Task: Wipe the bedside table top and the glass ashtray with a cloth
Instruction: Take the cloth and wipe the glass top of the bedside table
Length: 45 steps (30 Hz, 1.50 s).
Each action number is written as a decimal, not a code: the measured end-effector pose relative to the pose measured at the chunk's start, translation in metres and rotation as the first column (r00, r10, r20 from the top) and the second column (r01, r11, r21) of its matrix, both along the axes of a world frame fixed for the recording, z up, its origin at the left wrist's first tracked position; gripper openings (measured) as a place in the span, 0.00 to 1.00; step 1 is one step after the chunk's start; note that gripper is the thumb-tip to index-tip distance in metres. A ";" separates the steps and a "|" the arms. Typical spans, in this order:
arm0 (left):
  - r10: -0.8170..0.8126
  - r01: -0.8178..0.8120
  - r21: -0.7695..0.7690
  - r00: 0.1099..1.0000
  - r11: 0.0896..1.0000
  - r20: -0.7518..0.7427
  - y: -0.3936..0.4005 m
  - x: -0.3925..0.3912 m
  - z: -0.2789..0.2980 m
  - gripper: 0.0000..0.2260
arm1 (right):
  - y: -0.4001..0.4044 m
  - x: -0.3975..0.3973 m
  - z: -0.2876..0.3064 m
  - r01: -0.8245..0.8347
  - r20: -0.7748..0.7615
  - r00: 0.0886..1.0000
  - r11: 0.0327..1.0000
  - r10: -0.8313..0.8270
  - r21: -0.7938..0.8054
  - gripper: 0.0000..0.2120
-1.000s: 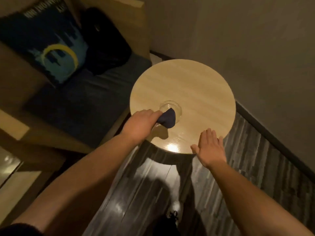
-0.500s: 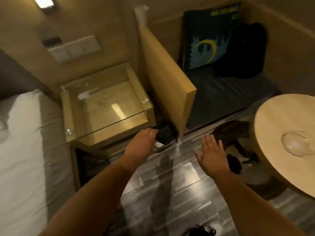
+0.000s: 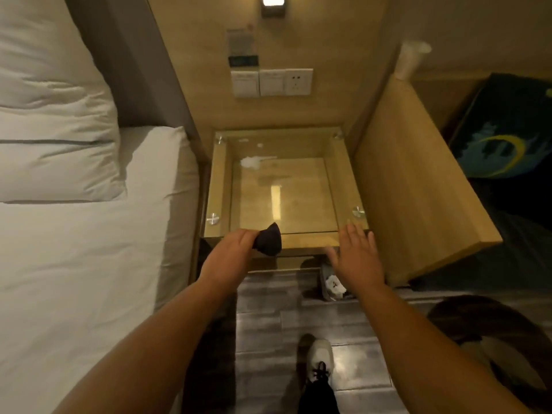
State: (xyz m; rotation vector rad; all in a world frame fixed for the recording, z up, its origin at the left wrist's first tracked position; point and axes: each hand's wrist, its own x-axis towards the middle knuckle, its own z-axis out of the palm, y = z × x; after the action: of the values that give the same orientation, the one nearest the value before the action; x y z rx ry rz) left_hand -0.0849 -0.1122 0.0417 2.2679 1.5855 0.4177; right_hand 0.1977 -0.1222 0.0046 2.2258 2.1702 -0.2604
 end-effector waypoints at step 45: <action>0.159 -0.162 -0.003 0.975 0.987 -0.152 0.508 -0.080 -0.164 0.20 | 0.311 0.010 -0.134 -0.068 0.044 0.997 0.996 0.071 -0.055 0.41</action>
State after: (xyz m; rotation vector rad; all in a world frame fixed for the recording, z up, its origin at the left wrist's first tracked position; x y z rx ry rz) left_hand -0.1645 0.3955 -0.1220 2.2143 1.8492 0.2778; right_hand 0.2082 0.1887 -0.1295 2.1029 2.1854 -0.2590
